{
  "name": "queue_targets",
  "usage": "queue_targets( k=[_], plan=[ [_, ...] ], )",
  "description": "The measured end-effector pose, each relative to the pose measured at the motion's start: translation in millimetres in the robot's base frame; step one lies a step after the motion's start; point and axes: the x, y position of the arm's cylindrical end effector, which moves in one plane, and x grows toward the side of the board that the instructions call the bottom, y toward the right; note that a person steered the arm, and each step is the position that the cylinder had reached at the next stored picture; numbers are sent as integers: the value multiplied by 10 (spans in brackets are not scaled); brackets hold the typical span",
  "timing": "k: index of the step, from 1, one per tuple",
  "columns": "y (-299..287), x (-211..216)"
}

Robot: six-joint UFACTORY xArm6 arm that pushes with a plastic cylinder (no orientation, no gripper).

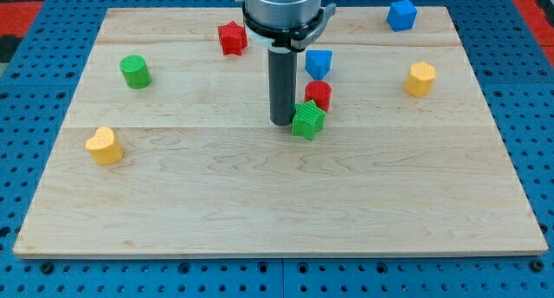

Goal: Move the red circle right a bit

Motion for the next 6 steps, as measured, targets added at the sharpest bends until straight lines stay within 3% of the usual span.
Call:
queue_targets(
  k=[1,3,5,6],
  plan=[
    [0,-256],
    [404,-260],
    [499,-434],
    [516,-316]
  ],
)
